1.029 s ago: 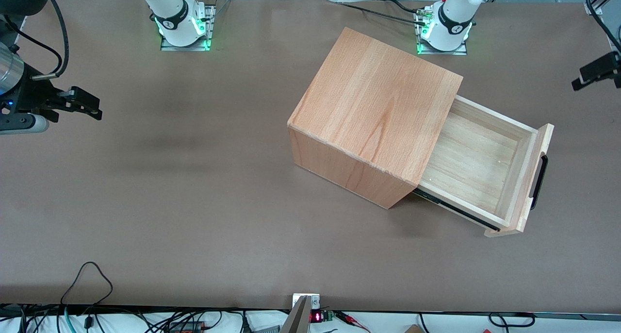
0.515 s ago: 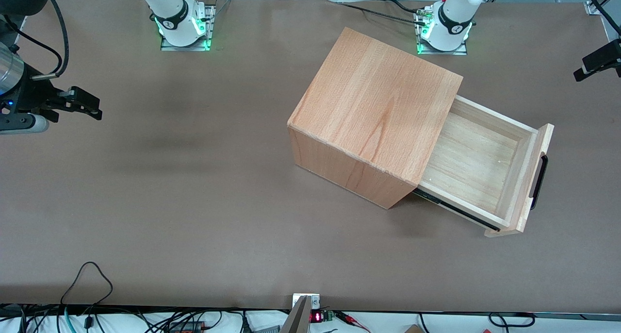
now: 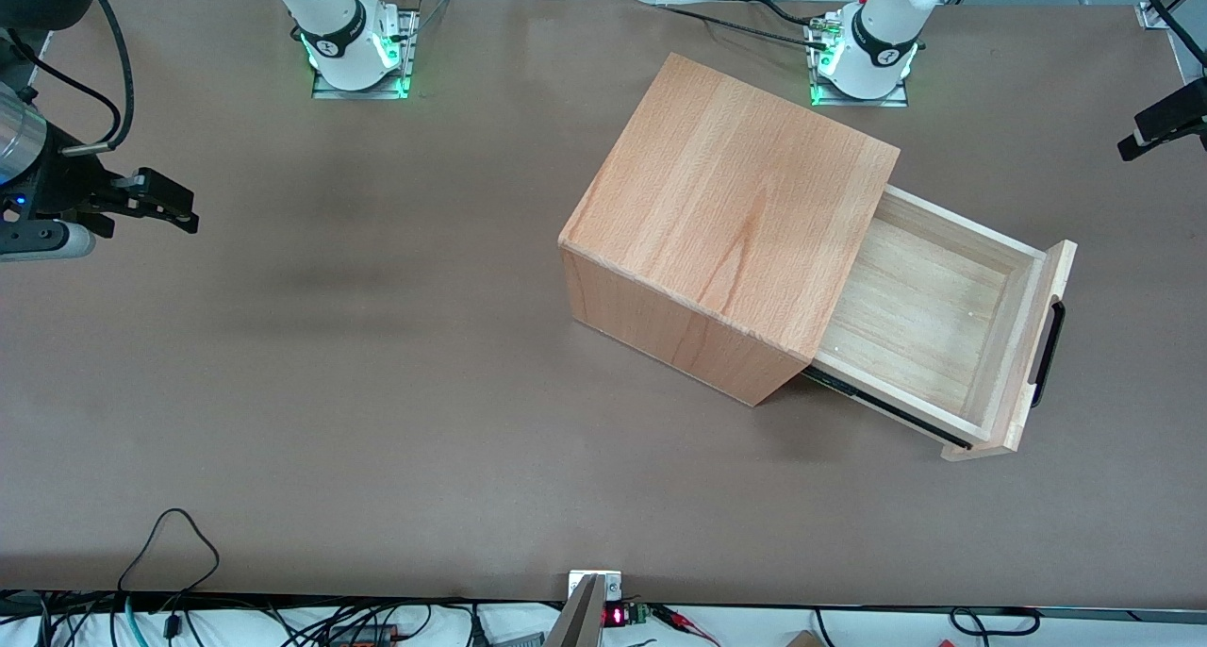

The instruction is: Open top drawer with left arm

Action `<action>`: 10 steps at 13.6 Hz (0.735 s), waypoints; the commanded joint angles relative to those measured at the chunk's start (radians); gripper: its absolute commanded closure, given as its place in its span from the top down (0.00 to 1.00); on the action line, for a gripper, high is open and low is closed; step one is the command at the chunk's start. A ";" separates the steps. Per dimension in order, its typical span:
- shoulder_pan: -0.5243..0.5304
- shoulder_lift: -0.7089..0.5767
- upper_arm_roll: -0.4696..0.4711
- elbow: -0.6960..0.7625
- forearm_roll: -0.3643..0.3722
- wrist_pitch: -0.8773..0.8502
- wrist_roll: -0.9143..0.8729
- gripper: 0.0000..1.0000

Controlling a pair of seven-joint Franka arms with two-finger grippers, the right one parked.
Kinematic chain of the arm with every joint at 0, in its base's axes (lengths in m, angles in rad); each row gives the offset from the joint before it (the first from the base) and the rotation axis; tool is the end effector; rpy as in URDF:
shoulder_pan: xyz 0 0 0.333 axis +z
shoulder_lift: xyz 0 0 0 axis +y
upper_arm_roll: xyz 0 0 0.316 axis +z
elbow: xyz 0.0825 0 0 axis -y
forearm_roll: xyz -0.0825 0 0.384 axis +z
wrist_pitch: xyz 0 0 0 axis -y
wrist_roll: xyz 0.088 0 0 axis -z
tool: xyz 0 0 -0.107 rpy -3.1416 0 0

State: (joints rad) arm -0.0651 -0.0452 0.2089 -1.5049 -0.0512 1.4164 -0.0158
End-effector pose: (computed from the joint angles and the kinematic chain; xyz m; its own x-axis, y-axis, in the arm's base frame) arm 0.5193 0.0721 0.6659 0.9876 0.1504 -0.0449 0.1529 -0.9864 0.0595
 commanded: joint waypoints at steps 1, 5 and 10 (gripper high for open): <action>0.001 -0.013 -0.006 -0.009 0.027 0.018 -0.009 1.00; 0.001 -0.013 -0.006 -0.009 0.027 0.018 -0.009 1.00; 0.001 -0.012 -0.006 -0.009 0.027 0.026 -0.007 1.00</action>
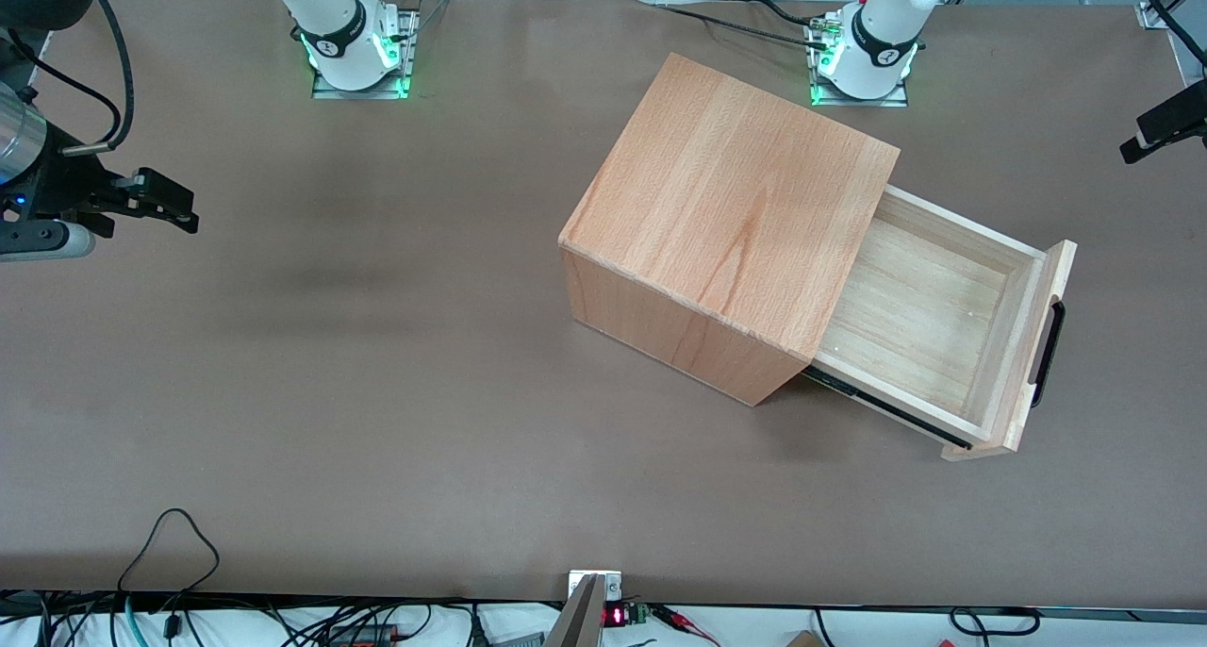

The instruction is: Open top drawer with left arm

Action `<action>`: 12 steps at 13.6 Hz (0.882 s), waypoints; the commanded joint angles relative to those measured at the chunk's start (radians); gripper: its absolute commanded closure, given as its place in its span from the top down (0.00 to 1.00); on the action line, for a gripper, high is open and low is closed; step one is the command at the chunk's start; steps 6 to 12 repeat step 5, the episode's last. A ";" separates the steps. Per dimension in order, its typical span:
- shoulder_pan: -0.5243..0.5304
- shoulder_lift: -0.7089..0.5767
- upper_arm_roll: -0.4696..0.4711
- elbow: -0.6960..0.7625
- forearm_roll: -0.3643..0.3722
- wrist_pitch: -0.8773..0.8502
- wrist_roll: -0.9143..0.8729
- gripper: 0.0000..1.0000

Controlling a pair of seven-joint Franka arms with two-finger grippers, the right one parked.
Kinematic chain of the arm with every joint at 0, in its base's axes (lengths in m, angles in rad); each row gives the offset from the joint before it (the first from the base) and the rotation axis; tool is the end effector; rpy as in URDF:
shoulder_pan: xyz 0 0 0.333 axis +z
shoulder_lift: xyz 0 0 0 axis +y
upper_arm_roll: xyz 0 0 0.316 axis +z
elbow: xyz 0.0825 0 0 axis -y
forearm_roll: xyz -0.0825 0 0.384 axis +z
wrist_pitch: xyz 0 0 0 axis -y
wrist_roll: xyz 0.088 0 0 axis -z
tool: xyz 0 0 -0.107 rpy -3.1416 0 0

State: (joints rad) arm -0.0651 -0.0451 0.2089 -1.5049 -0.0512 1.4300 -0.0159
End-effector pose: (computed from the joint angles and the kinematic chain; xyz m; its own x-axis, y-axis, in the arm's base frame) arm 0.5208 0.0723 0.6670 0.9880 0.1513 -0.0315 0.1530 -0.9864 0.0597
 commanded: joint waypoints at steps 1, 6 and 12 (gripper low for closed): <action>0.001 -0.012 -0.006 -0.009 0.027 0.012 -0.007 1.00; 0.001 -0.012 -0.006 -0.009 0.027 0.012 -0.012 1.00; 0.001 -0.012 -0.006 -0.009 0.027 0.012 -0.012 1.00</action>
